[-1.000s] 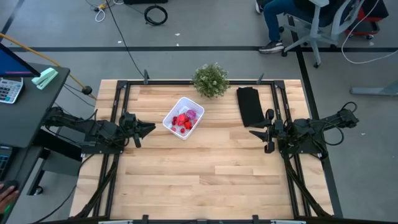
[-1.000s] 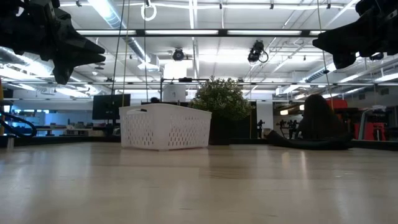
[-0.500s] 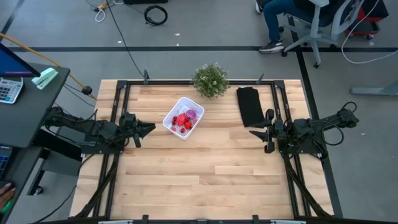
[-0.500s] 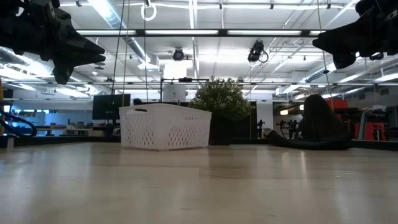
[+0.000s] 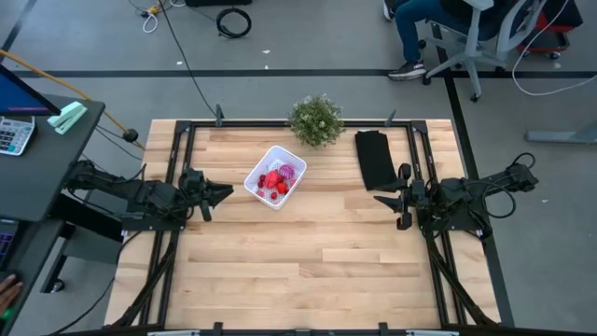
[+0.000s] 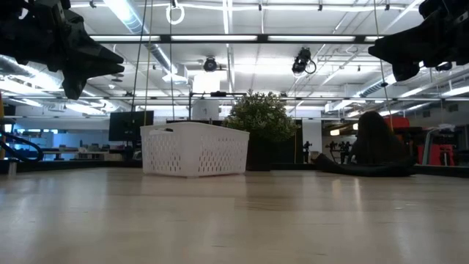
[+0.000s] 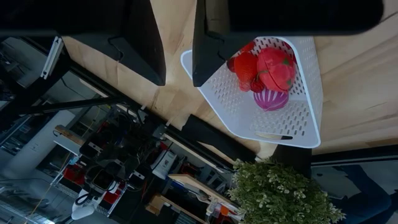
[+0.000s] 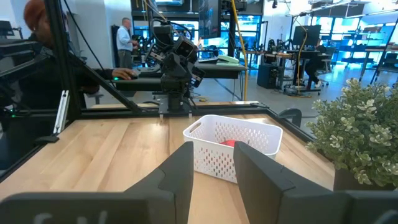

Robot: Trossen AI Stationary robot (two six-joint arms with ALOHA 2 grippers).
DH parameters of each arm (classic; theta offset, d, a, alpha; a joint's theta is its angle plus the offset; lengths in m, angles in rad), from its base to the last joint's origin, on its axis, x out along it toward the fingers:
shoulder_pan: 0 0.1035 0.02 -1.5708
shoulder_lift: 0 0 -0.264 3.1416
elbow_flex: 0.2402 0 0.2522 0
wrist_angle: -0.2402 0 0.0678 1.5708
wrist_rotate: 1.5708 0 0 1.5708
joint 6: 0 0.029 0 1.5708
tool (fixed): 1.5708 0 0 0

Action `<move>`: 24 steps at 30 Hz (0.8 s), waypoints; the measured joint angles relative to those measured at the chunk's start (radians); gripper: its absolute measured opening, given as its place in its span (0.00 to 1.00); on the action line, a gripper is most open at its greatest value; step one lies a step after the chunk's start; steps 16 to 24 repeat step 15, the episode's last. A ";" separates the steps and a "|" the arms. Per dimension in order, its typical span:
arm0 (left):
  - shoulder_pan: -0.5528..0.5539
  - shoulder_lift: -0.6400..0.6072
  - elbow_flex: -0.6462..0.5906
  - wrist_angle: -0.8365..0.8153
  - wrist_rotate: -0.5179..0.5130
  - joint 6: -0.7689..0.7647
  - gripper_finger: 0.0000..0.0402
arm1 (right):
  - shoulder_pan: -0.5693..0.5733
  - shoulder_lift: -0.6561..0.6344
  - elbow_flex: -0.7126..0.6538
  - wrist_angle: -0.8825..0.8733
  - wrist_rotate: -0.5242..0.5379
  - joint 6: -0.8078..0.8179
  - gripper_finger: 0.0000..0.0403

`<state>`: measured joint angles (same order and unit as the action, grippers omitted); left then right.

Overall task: Pick and placing Produce into tupperware
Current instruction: Return to Home Position

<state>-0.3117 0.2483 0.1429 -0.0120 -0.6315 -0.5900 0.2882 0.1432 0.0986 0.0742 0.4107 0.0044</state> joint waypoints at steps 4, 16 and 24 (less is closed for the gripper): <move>0.000 0.000 0.000 0.000 0.000 0.000 0.23 | 0.000 0.000 0.000 0.000 0.000 0.000 0.31; 0.000 0.000 0.000 0.000 0.000 0.000 0.21 | 0.000 0.000 0.000 0.000 0.000 0.000 0.31; 0.000 0.000 0.000 0.000 0.000 0.000 0.21 | 0.000 0.000 0.000 0.000 0.000 0.000 0.31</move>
